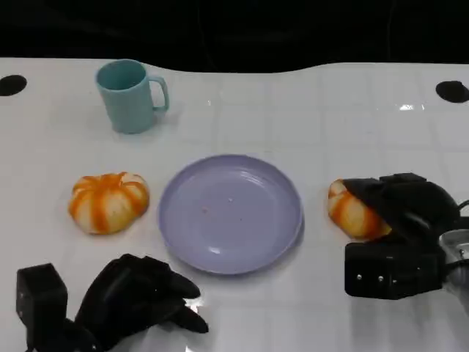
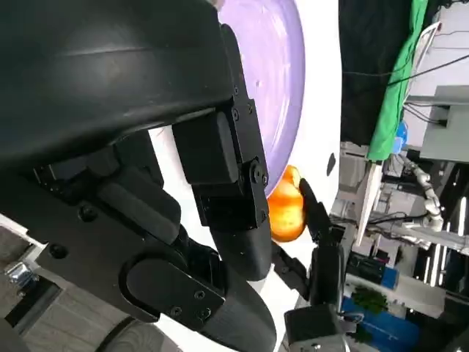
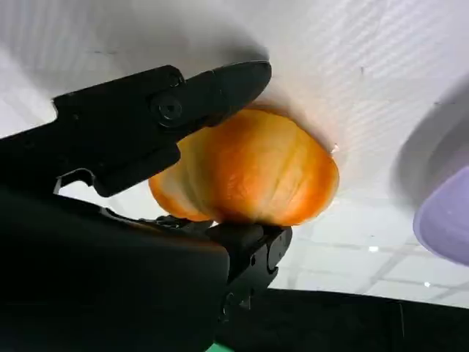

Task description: Grasp the bread from the table and place it into the plate.

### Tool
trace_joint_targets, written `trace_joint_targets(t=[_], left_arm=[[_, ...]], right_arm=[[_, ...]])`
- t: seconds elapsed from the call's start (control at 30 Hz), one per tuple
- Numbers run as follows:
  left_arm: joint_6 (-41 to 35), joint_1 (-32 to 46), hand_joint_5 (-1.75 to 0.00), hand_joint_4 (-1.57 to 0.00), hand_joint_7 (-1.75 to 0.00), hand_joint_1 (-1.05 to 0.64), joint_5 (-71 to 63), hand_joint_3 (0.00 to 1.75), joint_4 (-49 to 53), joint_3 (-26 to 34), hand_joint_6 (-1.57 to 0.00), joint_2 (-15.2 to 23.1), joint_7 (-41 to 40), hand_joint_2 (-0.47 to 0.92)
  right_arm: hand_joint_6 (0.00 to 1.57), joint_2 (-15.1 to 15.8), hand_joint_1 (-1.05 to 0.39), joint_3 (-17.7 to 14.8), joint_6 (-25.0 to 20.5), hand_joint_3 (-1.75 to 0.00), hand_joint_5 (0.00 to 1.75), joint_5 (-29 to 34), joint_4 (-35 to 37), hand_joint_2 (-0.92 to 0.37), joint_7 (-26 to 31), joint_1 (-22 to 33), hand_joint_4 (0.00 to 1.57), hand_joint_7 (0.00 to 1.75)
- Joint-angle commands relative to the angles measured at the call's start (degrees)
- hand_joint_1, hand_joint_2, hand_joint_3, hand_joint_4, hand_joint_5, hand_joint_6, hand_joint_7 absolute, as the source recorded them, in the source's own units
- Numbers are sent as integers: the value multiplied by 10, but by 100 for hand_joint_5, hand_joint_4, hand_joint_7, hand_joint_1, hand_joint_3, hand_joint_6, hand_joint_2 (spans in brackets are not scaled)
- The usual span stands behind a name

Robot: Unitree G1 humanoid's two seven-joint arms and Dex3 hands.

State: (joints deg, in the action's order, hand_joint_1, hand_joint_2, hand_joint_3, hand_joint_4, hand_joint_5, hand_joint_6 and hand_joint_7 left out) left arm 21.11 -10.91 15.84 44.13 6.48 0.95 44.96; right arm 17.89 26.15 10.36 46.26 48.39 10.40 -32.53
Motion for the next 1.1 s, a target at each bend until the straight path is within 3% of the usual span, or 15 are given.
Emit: trace_joint_targets(t=[0.03,0.17,0.2,0.23,0.27,0.37,0.4,0.47,0.5,0.57,0.97,1.1], left_arm=[[-2,6,-24,-157,-4,-105,0,0,-11,0,-157,9,-4,74],[-5,12,-24,-157,-4,-105,-3,0,-22,-4,-157,10,-12,75],[-6,13,-24,-157,-4,-105,-3,0,-24,-5,-157,10,-12,75],[-6,14,-24,-157,-4,-105,-2,0,-25,-5,-157,11,-12,75],[-7,15,-24,-157,-4,-105,-3,0,-27,-6,-157,11,-12,75],[-9,16,-24,-157,-4,-105,-3,0,-30,-7,-157,12,-14,75],[-10,17,-24,-157,-4,-105,-3,0,-31,-7,-157,12,-15,75],[-9,16,-24,-157,-4,-105,-2,0,-28,-7,-157,12,-13,75],[-9,15,-24,-157,-4,-105,-1,0,-26,-6,-157,12,-11,75],[-8,14,-24,-157,-4,-105,-1,0,-25,-6,-157,12,-10,74],[-7,15,-24,-157,-4,-105,-4,0,-27,-8,-157,11,-14,75],[-6,14,-24,-157,-4,-105,-3,0,-24,-7,-157,11,-12,74]], right_arm=[[39,-11,-32,-1,5,-2,21,-15,32,-89,41,-9,40,4],[72,-10,-16,-1,37,-3,31,-20,47,-92,112,-7,77,11],[79,-9,-14,-1,55,-3,46,-20,53,-92,137,-7,79,10],[93,-7,-12,0,73,-6,92,-19,60,-92,160,-7,78,12],[101,-5,-12,1,88,-8,112,-18,68,-92,180,-8,79,14],[119,-2,-11,5,125,-15,139,-15,89,-92,228,-13,87,20],[119,-2,-8,7,135,-30,159,-12,95,-84,245,-14,88,43],[82,-2,-7,11,147,-68,171,-7,106,-61,274,-18,91,139],[76,-2,-8,13,151,-75,173,-6,111,-56,283,-20,93,157],[71,-3,-9,16,158,-86,174,-5,119,-50,301,-22,94,171],[74,-5,-10,17,184,-131,175,-13,110,-29,366,-33,97,175],[75,-8,-9,11,195,-136,175,-21,100,-27,371,-37,98,175]])
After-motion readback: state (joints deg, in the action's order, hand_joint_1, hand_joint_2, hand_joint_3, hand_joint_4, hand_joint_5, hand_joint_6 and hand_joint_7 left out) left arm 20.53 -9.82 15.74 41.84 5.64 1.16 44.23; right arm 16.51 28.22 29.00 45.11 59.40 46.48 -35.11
